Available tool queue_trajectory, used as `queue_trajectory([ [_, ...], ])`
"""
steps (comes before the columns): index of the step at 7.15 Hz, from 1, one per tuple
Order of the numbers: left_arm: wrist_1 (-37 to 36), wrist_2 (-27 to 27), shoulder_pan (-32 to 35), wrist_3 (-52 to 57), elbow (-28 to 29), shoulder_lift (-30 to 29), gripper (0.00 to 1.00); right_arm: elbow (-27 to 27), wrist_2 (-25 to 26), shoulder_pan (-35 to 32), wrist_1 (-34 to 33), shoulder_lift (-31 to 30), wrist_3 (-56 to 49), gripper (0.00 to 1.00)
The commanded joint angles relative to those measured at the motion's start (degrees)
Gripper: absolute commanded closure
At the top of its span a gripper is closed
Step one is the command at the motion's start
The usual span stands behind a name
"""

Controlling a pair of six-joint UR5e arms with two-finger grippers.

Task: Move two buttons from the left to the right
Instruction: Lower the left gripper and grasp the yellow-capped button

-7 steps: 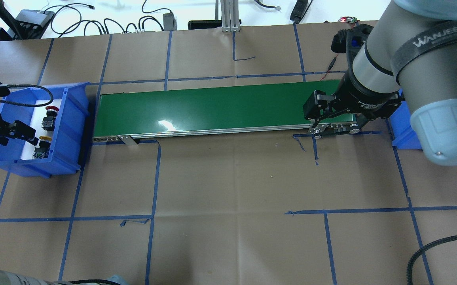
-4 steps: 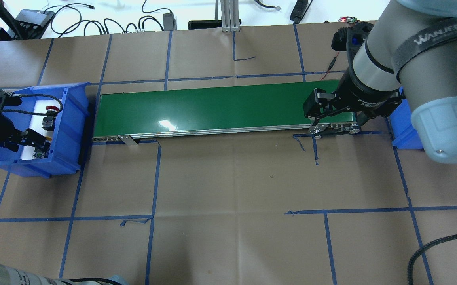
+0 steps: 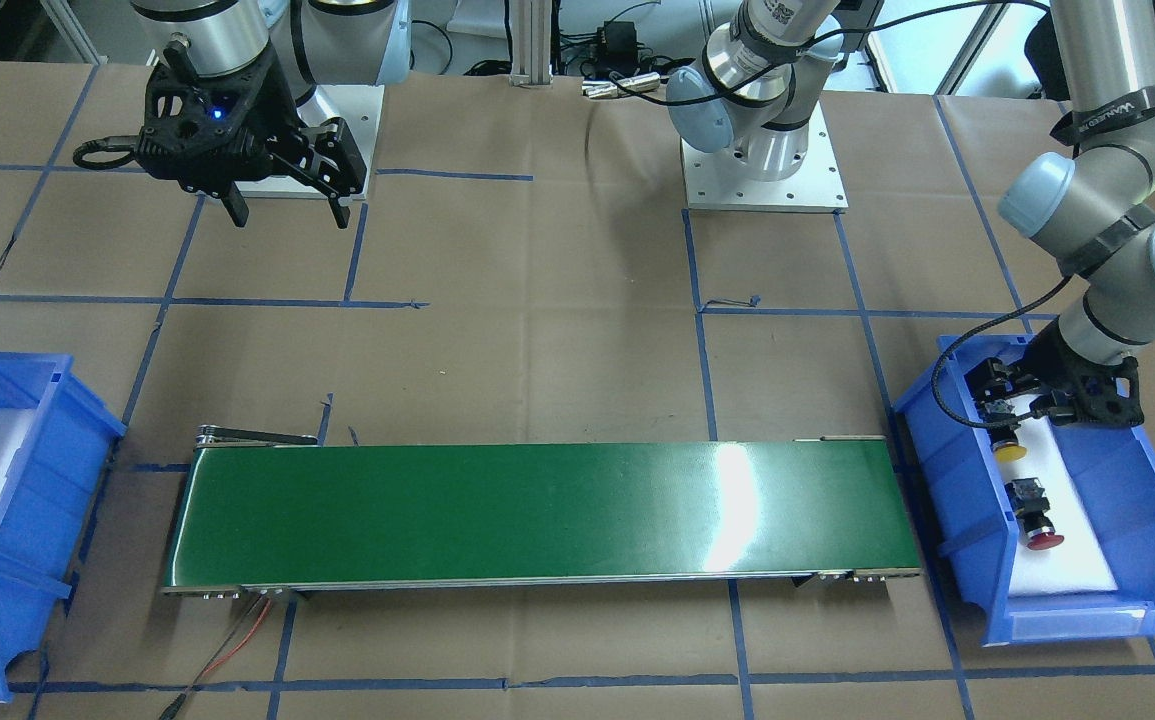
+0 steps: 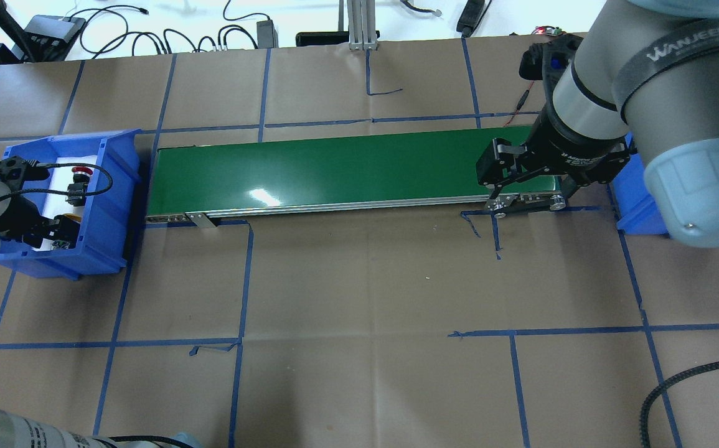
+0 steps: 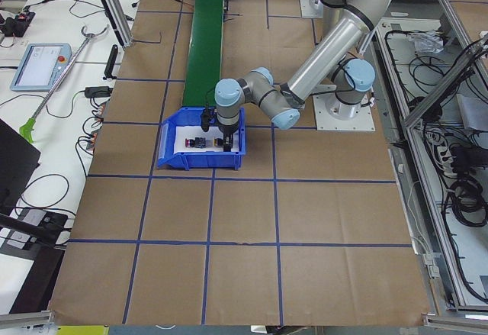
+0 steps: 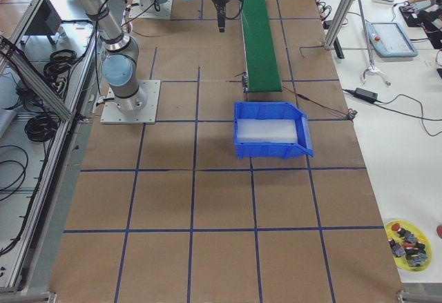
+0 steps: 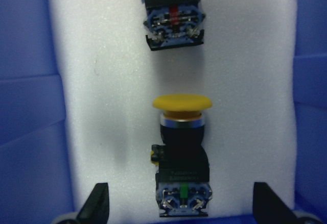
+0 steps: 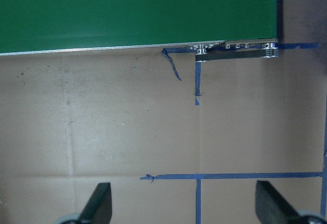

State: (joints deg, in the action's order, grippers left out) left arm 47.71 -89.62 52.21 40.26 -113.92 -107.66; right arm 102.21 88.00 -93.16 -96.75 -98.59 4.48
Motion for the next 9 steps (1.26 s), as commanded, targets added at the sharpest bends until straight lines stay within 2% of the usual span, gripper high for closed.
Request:
queue_trajectory([
  [1, -1.8, 0.1, 0.0, -0.2, -0.2, -0.6, 0.17, -0.3, 0.0, 0.0, 0.0, 0.1, 0.0, 0.00],
  [2, -1.8, 0.0, 0.0, -0.4, -0.1, -0.6, 0.44, -0.4, 0.0, 0.0, 0.0, 0.1, 0.0, 0.00],
  [3, -1.8, 0.0, 0.0, -0.5, 0.4, -0.7, 0.65, -0.4, 0.0, 0.0, 0.0, 0.1, 0.0, 0.00],
  [5, -1.7, 0.1, 0.0, -2.5, 0.6, -0.4, 0.95, -0.5, 0.0, 0.0, 0.0, 0.1, 0.0, 0.00],
  [6, -1.0, 0.1, 0.3, -3.2, 1.9, 1.1, 1.00, -0.6, 0.0, 0.0, 0.0, 0.1, 0.0, 0.00],
  [7, 1.6, 0.2, 0.3, -3.2, 4.2, 2.5, 1.00, -0.8, 0.0, 0.0, 0.0, 0.1, 0.0, 0.00],
  [9, 13.7, 0.1, 0.3, -3.2, 9.4, 7.3, 1.00, -1.3, 0.1, 0.0, 0.0, 0.1, 0.0, 0.00],
])
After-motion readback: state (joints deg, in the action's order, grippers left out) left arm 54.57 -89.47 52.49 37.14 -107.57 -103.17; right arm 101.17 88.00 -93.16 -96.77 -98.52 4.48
